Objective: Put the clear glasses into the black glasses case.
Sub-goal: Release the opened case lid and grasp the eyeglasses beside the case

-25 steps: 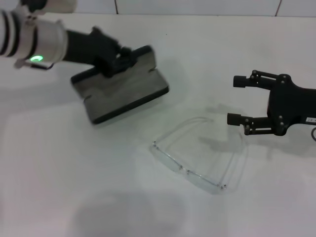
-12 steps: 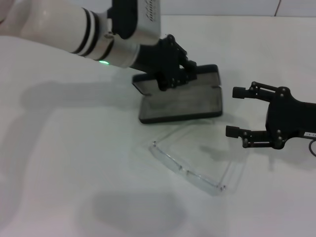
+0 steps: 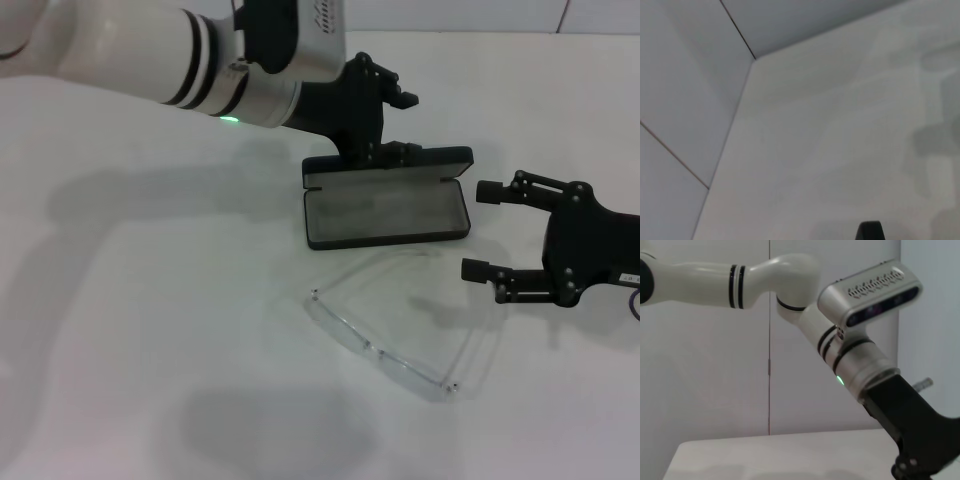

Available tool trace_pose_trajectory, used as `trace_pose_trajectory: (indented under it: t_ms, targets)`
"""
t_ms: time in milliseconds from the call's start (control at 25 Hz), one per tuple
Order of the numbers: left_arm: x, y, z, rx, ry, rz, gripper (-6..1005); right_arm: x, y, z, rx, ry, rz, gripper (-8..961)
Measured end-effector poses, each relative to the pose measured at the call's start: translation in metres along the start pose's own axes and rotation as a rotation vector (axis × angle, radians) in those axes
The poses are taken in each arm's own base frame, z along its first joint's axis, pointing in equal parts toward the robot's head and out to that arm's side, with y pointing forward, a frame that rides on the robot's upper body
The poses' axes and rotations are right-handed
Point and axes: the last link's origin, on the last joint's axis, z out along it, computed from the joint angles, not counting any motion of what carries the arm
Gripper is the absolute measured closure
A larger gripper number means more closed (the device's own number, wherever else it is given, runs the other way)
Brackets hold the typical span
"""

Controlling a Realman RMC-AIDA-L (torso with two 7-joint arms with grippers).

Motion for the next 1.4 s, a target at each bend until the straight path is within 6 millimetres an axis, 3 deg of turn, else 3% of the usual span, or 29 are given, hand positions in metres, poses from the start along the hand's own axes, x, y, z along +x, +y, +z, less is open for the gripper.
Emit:
trace_pose_trajectory:
  t_ms: [240, 360, 520, 680, 920, 1160, 1400]
  targets:
    - [-0.002, 0.004, -0.029, 0.112, 0.153, -0.106, 484, -0.008, -0.005, 0.005, -0.022, 0.003, -0.002, 100]
    - [-0.009, 0.01, -0.052, 0.193, 0.323, -0.219, 484, -0.024, -0.009, 0.012, -0.103, 0.068, 0.04, 99]
    - [-0.036, 0.023, -0.085, 0.335, 0.534, -0.382, 484, -0.057, -0.013, 0.032, -0.206, 0.307, 0.14, 99]
    - [-0.065, 0.032, -0.104, 0.404, 0.632, -0.525, 483, -0.08, -0.007, 0.074, -0.254, 0.615, 0.171, 111]
    - [-0.081, 0.037, -0.103, 0.404, 0.616, -0.584, 483, -0.092, 0.003, 0.134, -0.25, 0.899, 0.178, 131]
    - [-0.079, 0.039, -0.096, 0.374, 0.594, -0.569, 483, -0.085, 0.018, 0.162, -0.229, 1.015, 0.171, 132]
    - [-0.078, 0.042, -0.093, 0.352, 0.578, -0.568, 482, -0.067, 0.029, 0.183, -0.171, 1.101, 0.161, 139]
